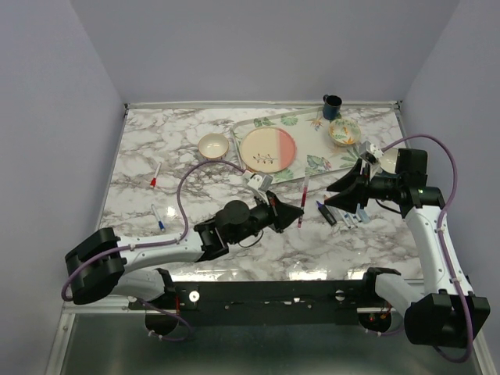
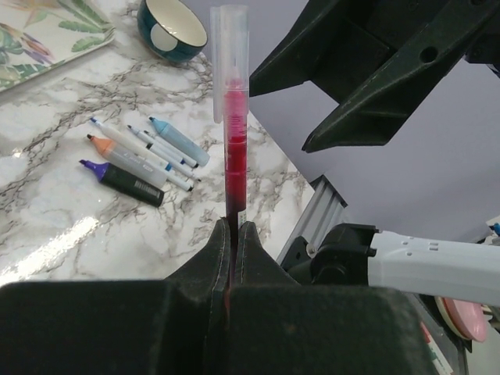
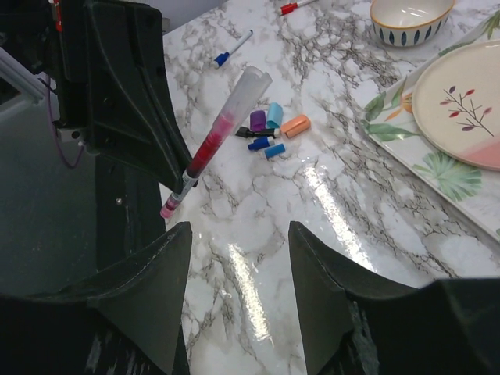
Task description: Open the pen caps
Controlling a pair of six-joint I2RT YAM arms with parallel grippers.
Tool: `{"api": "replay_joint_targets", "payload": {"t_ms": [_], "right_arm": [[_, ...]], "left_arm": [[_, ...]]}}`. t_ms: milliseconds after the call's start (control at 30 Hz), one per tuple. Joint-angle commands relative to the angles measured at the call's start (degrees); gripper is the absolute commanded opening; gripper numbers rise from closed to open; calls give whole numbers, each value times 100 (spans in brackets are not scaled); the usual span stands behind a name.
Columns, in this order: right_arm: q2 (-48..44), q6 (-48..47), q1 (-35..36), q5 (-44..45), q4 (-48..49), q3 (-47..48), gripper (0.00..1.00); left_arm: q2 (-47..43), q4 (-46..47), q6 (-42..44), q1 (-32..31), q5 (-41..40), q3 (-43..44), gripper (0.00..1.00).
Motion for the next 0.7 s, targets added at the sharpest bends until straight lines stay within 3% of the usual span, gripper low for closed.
{"api": "replay_joint_targets", "payload": {"t_ms": [0, 200, 667], "right_arm": [[27, 247, 18, -338, 120, -53, 61], [106, 1073, 18, -268, 717, -246, 66], [291, 2285, 27, -391, 1535, -509, 66]], "left_arm": [[337, 321, 228, -147, -333, 452, 0], [741, 505, 272, -261, -492, 751, 0], [1523, 848, 167, -341, -457, 1173, 0]]}}
